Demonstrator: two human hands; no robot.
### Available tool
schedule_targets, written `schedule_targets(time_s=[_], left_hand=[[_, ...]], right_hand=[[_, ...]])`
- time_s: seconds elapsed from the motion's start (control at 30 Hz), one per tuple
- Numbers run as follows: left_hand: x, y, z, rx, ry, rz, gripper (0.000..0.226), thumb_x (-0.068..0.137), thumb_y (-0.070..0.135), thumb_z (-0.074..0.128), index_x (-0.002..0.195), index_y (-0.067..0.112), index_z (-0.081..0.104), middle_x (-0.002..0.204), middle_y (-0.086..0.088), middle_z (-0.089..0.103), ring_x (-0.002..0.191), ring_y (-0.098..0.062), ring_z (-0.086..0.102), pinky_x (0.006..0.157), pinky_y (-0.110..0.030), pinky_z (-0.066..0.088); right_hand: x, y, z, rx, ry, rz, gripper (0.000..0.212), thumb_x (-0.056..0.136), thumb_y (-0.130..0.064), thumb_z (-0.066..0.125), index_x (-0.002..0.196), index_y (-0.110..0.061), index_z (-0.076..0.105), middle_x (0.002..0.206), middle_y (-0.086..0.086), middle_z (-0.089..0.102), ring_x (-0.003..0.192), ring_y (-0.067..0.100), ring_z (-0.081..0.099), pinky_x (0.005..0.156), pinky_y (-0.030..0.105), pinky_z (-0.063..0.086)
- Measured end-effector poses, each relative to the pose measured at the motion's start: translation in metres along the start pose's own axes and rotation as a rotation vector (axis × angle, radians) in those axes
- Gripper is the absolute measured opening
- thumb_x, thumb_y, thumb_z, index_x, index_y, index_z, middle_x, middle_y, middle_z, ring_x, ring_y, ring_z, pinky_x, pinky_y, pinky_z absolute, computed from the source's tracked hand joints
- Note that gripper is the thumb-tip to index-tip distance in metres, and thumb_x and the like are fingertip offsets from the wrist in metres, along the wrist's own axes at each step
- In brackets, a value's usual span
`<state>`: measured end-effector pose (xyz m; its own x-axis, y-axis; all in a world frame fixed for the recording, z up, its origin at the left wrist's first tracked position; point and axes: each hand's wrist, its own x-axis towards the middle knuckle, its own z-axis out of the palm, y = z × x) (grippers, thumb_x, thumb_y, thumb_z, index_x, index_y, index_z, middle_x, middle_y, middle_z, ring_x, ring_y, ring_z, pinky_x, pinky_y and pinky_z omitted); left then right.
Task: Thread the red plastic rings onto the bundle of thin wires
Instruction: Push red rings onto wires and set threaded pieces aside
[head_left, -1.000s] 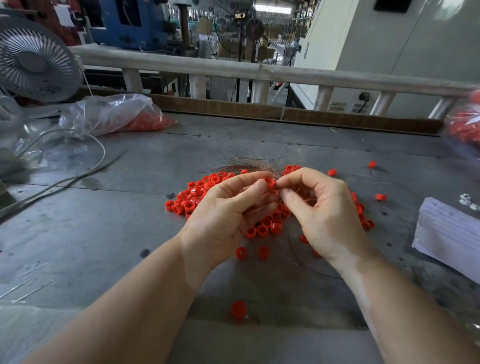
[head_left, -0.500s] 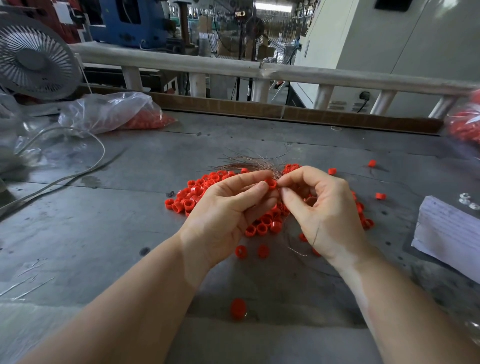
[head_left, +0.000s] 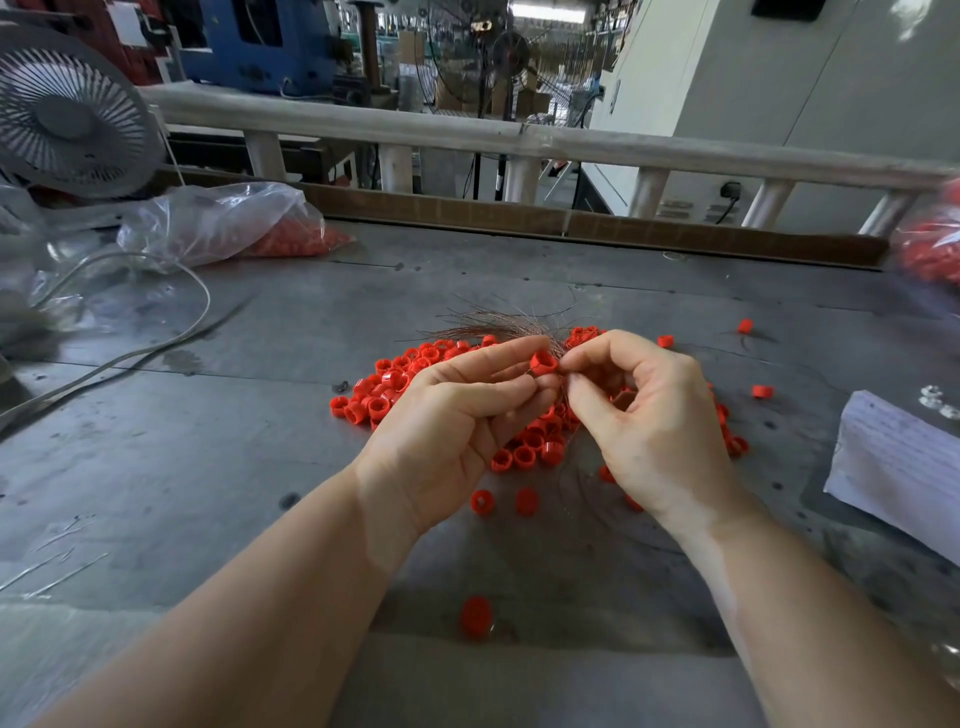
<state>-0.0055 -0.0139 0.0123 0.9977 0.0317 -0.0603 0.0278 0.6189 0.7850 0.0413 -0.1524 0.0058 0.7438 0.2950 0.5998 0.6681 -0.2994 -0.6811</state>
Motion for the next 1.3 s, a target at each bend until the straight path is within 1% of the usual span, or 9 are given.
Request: schedule_targets(time_s=[0.07,0.27,0.47,0.73,0.87,1.03,1.13,1.3], left_hand=[[-0.0004,0.0004,-0.0001,0.009,-0.007,0.001,0.033,0.063,-0.004,0.057,0.089,0.007,0.074,0.077,-0.012,0.072,0.072,-0.014,0.071,0.065,-0.017,0.056],[0.0002,0.0000,-0.0002,0.018,0.005,0.014,0.029,0.064,0.000,0.059,0.087,0.008,0.074,0.077,-0.011,0.072,0.072,-0.013,0.070,0.063,-0.016,0.055],[0.0008,-0.0009,-0.0008,0.000,0.007,0.029,0.027,0.064,-0.002,0.059,0.084,0.007,0.076,0.077,-0.008,0.072,0.071,-0.012,0.070,0.061,-0.017,0.055],[0.0002,-0.0001,-0.0003,-0.036,0.002,0.037,0.024,0.063,-0.003,0.059,0.077,0.007,0.076,0.075,-0.008,0.072,0.069,-0.013,0.070,0.060,-0.018,0.055],[-0.0001,0.0005,-0.0001,-0.056,0.003,0.028,0.023,0.063,-0.004,0.060,0.075,0.006,0.076,0.074,-0.008,0.071,0.068,-0.014,0.070,0.058,-0.018,0.055],[0.0001,0.0011,-0.0002,-0.087,-0.010,-0.006,0.024,0.063,-0.004,0.059,0.074,0.007,0.077,0.074,-0.009,0.072,0.069,-0.014,0.071,0.058,-0.017,0.055],[0.0002,0.0015,-0.0009,-0.097,-0.020,-0.012,0.023,0.062,-0.004,0.059,0.073,0.007,0.076,0.074,-0.008,0.072,0.068,-0.014,0.070,0.058,-0.017,0.055],[0.0002,0.0018,-0.0017,-0.096,-0.036,-0.014,0.023,0.062,-0.003,0.059,0.073,0.008,0.077,0.074,-0.008,0.071,0.069,-0.014,0.071,0.059,-0.018,0.055]], right_hand=[[0.0000,-0.0001,-0.0001,0.000,-0.003,0.001,0.021,0.083,-0.002,0.064,0.077,-0.022,0.064,0.059,-0.012,0.057,0.054,0.000,0.052,0.053,0.006,0.036],[-0.0001,-0.0011,-0.0001,-0.006,0.006,0.002,0.019,0.083,-0.001,0.064,0.077,-0.020,0.065,0.058,-0.013,0.055,0.054,0.000,0.052,0.053,0.006,0.036],[-0.0002,-0.0019,-0.0004,-0.009,0.003,-0.001,0.018,0.083,-0.003,0.064,0.078,-0.019,0.065,0.059,-0.015,0.055,0.054,-0.002,0.052,0.055,0.006,0.036],[0.0000,-0.0024,-0.0007,-0.040,-0.014,0.003,0.016,0.084,-0.006,0.064,0.080,-0.022,0.065,0.061,-0.015,0.056,0.055,0.004,0.051,0.055,0.009,0.038],[-0.0001,-0.0025,-0.0011,-0.036,-0.016,0.008,0.015,0.084,-0.006,0.065,0.081,-0.021,0.066,0.060,-0.016,0.055,0.054,0.003,0.051,0.055,0.008,0.036],[0.0003,-0.0032,-0.0012,-0.018,-0.034,0.017,0.014,0.084,-0.008,0.067,0.082,-0.022,0.067,0.066,-0.015,0.061,0.060,0.001,0.055,0.059,0.009,0.040],[0.0008,-0.0038,-0.0012,0.013,-0.046,0.027,0.018,0.083,-0.008,0.069,0.079,-0.025,0.066,0.071,-0.012,0.065,0.065,0.001,0.058,0.063,0.009,0.042],[0.0015,-0.0045,-0.0024,0.072,-0.032,0.055,0.020,0.083,-0.006,0.069,0.078,-0.025,0.065,0.073,-0.010,0.067,0.068,0.004,0.061,0.067,0.014,0.047]])
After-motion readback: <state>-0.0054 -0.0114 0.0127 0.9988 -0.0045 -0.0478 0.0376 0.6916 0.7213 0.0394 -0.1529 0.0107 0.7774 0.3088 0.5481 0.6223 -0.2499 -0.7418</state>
